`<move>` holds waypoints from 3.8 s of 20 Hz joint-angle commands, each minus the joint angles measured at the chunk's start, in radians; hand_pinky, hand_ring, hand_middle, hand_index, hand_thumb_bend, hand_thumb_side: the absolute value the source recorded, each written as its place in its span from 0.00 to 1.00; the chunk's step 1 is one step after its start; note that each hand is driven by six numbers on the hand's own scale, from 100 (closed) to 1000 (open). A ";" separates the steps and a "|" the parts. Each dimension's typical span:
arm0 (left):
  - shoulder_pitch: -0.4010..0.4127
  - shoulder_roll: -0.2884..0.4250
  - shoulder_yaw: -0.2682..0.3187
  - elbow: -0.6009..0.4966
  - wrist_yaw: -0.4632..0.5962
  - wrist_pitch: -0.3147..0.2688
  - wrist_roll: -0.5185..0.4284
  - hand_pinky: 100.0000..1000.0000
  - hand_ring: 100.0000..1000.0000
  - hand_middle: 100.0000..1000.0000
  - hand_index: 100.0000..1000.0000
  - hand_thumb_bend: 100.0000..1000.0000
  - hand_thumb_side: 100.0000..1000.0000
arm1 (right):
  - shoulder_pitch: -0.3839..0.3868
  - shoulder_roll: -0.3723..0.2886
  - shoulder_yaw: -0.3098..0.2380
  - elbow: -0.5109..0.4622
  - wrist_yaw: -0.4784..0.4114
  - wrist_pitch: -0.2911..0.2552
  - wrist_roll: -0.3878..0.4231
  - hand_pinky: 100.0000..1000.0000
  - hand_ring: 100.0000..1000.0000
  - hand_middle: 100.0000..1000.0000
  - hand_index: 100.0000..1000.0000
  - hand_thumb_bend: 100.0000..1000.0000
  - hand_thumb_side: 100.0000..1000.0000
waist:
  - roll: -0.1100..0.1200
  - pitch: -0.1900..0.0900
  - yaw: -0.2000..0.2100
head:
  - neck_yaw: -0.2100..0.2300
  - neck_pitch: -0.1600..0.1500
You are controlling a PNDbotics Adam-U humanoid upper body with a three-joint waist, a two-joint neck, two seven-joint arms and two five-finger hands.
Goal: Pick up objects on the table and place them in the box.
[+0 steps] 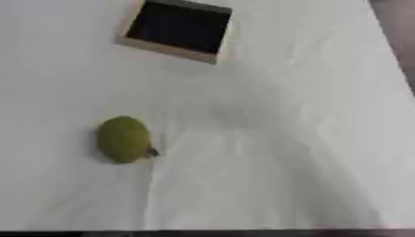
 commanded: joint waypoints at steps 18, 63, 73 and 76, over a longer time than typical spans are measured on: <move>-0.279 0.241 -0.306 0.046 -0.136 0.046 -0.483 0.94 0.89 0.88 0.97 0.18 0.06 | -0.005 -0.035 0.011 -0.016 -0.006 0.005 0.020 0.80 0.78 0.63 0.75 0.00 0.41 | 0.015 -0.030 -0.009 | 0.021 0.009; -0.534 -0.049 -0.549 0.181 -0.262 0.114 -0.850 0.87 0.90 0.87 0.98 0.07 0.32 | 0.010 -0.028 0.024 -0.016 -0.018 0.021 0.032 0.81 0.79 0.62 0.75 0.00 0.43 | 0.024 -0.046 0.004 | -0.012 0.040; -0.531 -0.092 -0.565 0.233 -0.361 0.077 -0.850 0.86 0.90 0.84 0.97 0.23 0.28 | 0.012 -0.026 0.026 -0.016 -0.020 0.027 0.036 0.81 0.79 0.62 0.74 0.00 0.44 | 0.026 -0.050 0.008 | -0.018 0.040; -0.527 -0.103 -0.575 0.252 -0.382 0.070 -0.850 0.86 0.90 0.84 0.97 0.25 0.31 | 0.013 -0.027 0.026 -0.016 -0.020 0.027 0.036 0.81 0.79 0.62 0.74 0.00 0.44 | 0.026 -0.051 0.010 | -0.020 0.040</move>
